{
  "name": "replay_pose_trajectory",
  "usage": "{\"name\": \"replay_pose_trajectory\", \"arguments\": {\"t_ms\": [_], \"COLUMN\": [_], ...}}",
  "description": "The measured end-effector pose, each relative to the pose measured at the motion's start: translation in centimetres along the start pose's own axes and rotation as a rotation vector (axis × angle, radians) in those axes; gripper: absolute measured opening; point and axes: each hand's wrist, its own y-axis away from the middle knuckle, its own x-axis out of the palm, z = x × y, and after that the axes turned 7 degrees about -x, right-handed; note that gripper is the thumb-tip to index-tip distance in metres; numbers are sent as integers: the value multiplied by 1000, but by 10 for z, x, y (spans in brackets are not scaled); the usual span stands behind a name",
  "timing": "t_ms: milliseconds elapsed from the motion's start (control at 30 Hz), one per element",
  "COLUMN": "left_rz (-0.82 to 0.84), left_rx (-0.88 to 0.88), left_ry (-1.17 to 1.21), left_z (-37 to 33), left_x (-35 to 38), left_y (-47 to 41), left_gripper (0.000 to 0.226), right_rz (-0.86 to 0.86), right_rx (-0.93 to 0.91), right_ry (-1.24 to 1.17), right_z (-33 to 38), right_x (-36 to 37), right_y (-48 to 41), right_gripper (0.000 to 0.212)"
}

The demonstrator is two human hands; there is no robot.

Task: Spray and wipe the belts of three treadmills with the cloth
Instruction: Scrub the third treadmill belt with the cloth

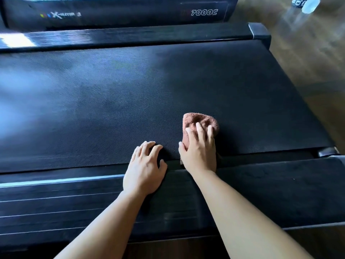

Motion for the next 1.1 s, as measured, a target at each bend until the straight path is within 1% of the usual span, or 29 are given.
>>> {"name": "replay_pose_trajectory", "arguments": {"t_ms": [167, 333, 467, 667, 833, 967, 1100], "left_rz": [-4, -4, -14, 7, 25, 25, -33], "left_rx": [0, 1, 0, -20, -77, -145, -214], "left_ry": [8, 19, 58, 188, 232, 233, 289], "left_z": [0, -1, -2, 3, 21, 48, 75], "left_x": [0, -2, -6, -13, -38, -69, -106], "left_y": [0, 1, 3, 3, 13, 24, 36], "left_gripper": [46, 44, 43, 42, 42, 42, 35], "right_rz": [-73, -84, -64, 26, 55, 63, 48], "right_rx": [-31, -50, -45, -52, -61, -117, -187], "right_ry": [-49, -99, -132, -234, -304, -328, -359], "right_z": [-1, 8, 14, 25, 45, 71, 106], "right_x": [5, 1, -7, -28, -48, -63, -78], "right_y": [-2, -5, -5, -5, -9, -7, -1], "right_gripper": [54, 57, 59, 53, 52, 53, 53]}}
